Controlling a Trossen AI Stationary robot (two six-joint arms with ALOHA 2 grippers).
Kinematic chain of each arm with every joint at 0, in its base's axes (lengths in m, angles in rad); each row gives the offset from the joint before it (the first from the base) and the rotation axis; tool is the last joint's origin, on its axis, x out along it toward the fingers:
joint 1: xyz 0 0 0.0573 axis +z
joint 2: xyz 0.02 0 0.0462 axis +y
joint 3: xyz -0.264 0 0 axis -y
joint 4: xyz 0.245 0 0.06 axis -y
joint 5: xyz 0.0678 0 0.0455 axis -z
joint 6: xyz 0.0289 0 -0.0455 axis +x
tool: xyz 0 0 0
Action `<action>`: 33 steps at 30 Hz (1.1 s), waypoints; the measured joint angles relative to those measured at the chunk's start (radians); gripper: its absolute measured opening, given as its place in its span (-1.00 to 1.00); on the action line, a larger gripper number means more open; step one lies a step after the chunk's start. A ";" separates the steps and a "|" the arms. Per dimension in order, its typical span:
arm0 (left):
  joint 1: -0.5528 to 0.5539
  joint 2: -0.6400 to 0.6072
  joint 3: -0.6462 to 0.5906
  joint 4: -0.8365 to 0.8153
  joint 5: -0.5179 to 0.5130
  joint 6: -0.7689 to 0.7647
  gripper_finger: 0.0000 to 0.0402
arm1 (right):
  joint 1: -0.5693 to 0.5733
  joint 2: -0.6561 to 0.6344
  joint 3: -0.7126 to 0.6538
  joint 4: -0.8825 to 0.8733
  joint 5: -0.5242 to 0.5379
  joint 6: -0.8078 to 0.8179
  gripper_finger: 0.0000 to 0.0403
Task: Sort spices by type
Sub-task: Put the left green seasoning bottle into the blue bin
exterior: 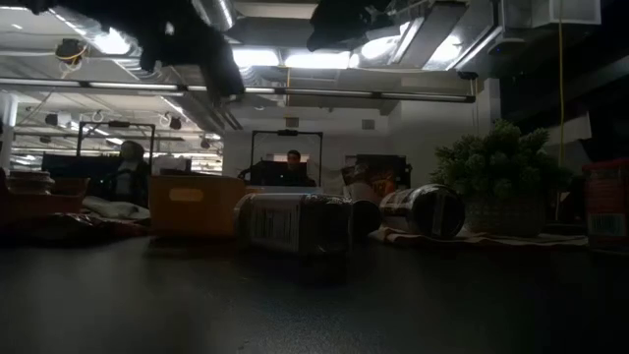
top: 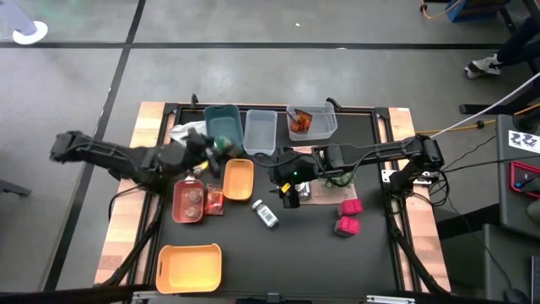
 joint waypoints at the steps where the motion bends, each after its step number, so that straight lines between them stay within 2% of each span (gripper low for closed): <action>1: 0.044 0.000 0.000 -0.009 0.000 0.013 -0.07 | 0.000 0.000 0.000 0.000 0.000 0.000 0.37; 8: 0.332 0.050 0.000 -0.061 0.026 0.019 -0.08 | 0.000 0.000 0.000 0.000 0.000 0.000 0.37; 16: 0.580 0.231 0.000 -0.040 0.206 -0.043 -0.07 | 0.000 0.000 0.000 0.000 0.000 0.000 0.37; 25: 0.699 0.486 0.000 0.162 0.264 -0.042 -0.04 | 0.000 0.000 0.000 0.000 0.000 0.000 0.37; 33: 0.741 0.632 0.000 0.274 0.279 -0.044 -0.03 | 0.000 0.000 0.000 -0.001 0.000 0.000 0.37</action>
